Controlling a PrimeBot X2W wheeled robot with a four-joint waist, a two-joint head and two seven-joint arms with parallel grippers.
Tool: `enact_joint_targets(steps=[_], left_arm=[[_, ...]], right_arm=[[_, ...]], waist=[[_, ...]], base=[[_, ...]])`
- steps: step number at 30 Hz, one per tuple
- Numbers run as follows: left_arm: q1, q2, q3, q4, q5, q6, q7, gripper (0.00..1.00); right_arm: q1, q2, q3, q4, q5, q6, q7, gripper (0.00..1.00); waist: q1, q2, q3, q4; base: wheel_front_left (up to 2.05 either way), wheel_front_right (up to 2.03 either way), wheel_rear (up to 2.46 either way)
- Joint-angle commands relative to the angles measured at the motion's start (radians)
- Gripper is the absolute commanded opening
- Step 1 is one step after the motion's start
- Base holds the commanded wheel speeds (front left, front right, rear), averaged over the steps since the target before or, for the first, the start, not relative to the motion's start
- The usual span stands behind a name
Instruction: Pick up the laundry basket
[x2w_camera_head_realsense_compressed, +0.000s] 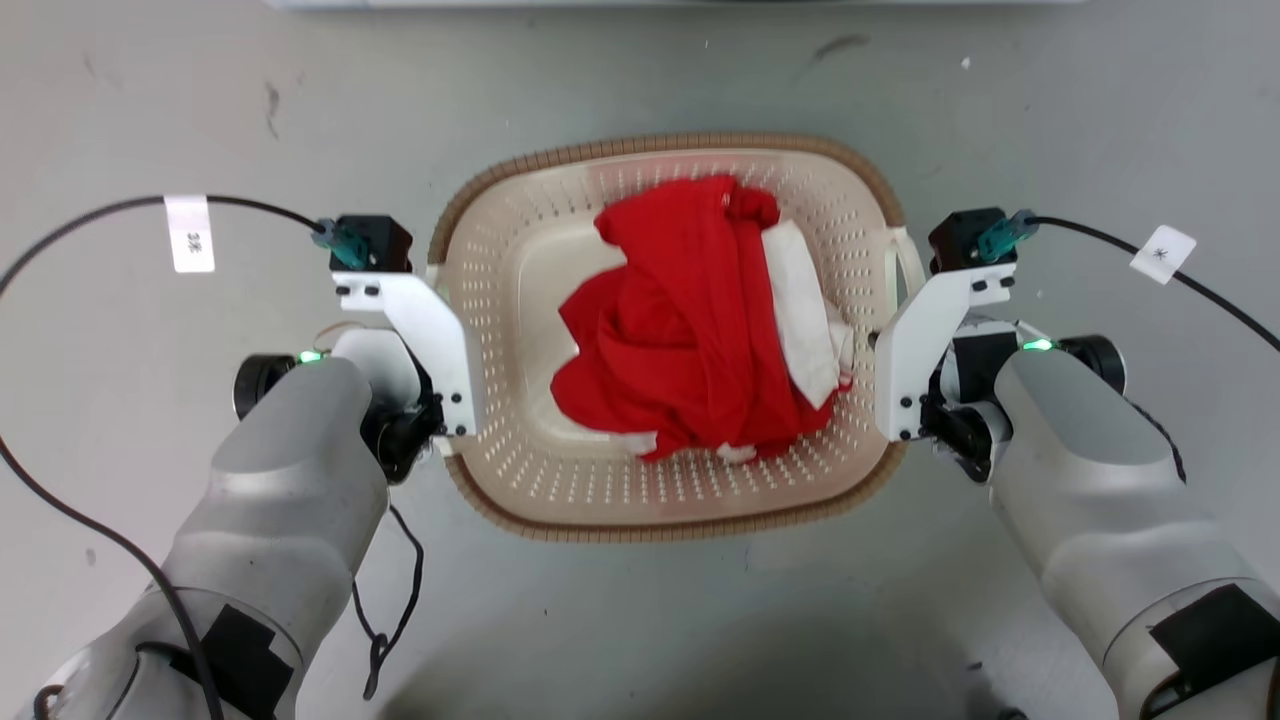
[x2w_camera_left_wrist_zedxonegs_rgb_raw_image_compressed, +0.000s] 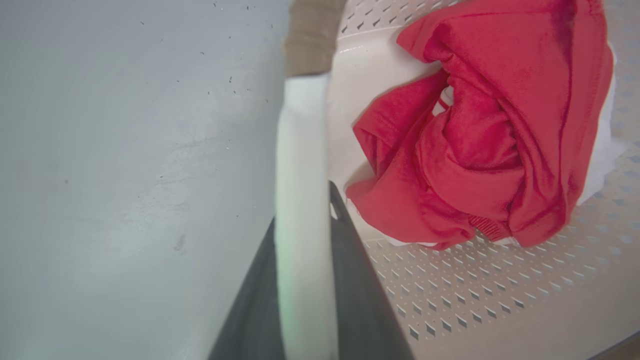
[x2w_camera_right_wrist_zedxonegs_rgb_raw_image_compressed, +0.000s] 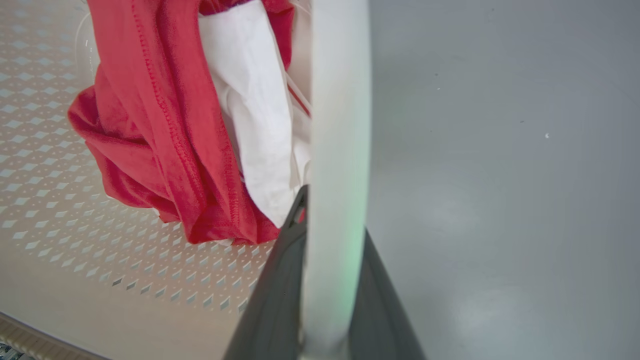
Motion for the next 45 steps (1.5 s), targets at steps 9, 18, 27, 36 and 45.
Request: enact_joint_targets(steps=[9,18,27,36,45], left_arm=[[0.041,-0.037,-0.039,0.004,-0.061,-0.011,0.062,0.00],[0.083,-0.040,-0.065,0.015,-0.112,-0.011,0.124,0.00],[0.125,-0.055,-0.083,0.031,-0.158,-0.011,0.204,0.00],[0.173,-0.071,-0.096,0.048,-0.197,-0.011,0.286,0.00],[0.222,-0.089,-0.110,0.053,-0.223,-0.011,0.321,0.00]], right_arm=[[0.050,0.029,0.044,0.006,0.087,0.014,0.126,0.00],[0.100,0.022,0.055,0.026,0.144,0.014,0.218,0.00],[0.135,0.018,0.054,0.044,0.191,0.014,0.325,0.00],[0.174,0.023,0.042,0.054,0.224,0.014,0.416,0.00],[0.215,0.028,0.031,0.057,0.241,0.014,0.484,0.00]], waist=[[0.0000,0.0000,-0.182,-0.013],[0.0000,0.0000,-0.329,-0.014],[0.0000,0.0000,-0.462,-0.010],[0.0000,0.0000,-0.593,-0.012],[0.0000,0.0000,-0.687,-0.014]], base=[[0.00,0.00,0.00],[0.00,0.00,0.00],[0.00,0.00,0.00],[0.00,0.00,0.00],[0.00,0.00,0.00]])
